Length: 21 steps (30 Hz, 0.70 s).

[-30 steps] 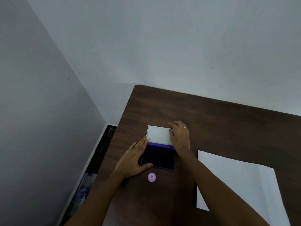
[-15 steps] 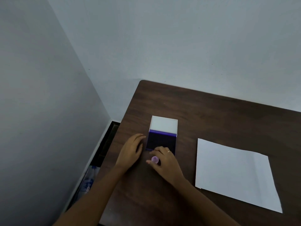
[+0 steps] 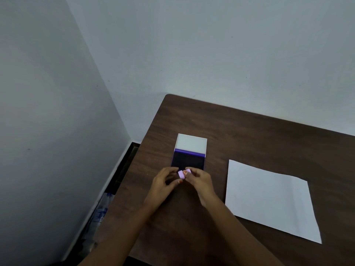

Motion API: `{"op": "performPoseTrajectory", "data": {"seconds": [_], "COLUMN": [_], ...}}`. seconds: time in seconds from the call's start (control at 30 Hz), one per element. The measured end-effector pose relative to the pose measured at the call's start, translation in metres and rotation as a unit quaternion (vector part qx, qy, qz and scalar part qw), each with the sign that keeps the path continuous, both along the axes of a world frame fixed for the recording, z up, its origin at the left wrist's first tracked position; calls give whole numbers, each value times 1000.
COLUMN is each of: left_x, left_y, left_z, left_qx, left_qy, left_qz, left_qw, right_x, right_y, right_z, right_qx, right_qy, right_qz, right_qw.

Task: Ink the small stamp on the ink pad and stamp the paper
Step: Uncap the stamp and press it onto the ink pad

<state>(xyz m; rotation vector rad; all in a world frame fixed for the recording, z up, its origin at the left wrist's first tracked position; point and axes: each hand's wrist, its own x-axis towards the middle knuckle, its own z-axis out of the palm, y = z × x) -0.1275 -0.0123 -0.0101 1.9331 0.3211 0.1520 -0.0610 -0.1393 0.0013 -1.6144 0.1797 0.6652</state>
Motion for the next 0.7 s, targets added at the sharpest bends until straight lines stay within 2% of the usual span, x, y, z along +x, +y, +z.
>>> {"op": "performPoseTrajectory", "data": {"seconds": [0.1, 0.17, 0.3, 0.47, 0.57, 0.7], "left_x": [8, 12, 19, 23, 19, 12], "left_y": [-9, -13, -17, -10, -4, -1], "left_z": [11, 17, 23, 27, 22, 9], "left_qx": [-46, -49, -38, -104, -53, 121], "left_qy": [-20, -31, -40, -28, -8, 46], "left_qz": [17, 15, 20, 118, 99, -12], "left_qw": [999, 998, 998, 987, 994, 991], "right_x": [4, 7, 12, 19, 22, 22], "right_y": [-7, -11, -16, -22, -27, -29], "right_z": [4, 5, 6, 14, 20, 25], "right_qx": [149, 210, 250, 341, 388, 429], "right_qy": [134, 184, 216, 252, 293, 327], "right_qz": [-55, -92, -120, -170, -197, -211], "right_qw": [978, 956, 936, 890, 852, 815]}}
